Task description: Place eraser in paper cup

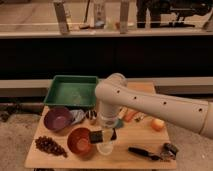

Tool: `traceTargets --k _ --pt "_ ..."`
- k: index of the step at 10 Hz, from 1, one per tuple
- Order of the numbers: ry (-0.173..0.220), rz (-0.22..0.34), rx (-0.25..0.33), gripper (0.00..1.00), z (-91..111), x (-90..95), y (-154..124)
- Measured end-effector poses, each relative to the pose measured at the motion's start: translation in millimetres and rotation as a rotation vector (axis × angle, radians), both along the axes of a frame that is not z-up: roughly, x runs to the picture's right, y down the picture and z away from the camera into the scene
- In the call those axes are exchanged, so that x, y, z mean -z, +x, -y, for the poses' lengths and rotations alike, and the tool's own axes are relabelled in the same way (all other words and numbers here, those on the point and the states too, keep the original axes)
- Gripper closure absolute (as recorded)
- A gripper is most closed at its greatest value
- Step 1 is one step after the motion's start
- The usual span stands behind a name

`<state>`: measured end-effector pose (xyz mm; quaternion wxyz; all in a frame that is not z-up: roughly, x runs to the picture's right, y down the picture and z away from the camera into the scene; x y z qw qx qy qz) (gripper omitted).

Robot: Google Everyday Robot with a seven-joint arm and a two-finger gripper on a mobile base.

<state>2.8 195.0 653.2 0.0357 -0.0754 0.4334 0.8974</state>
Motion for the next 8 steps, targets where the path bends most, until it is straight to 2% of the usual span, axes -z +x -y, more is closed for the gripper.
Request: traceTargets --k 2,3,8 --pt "0.013 0.013 0.011 0.29 -2.5 -3.1 -4.5" --pt "0.015 0.014 0.013 0.22 -3.1 -4.0 -4.9" --pt "0.024 0.016 0.015 0.2 -2.2 -4.7 -6.2"
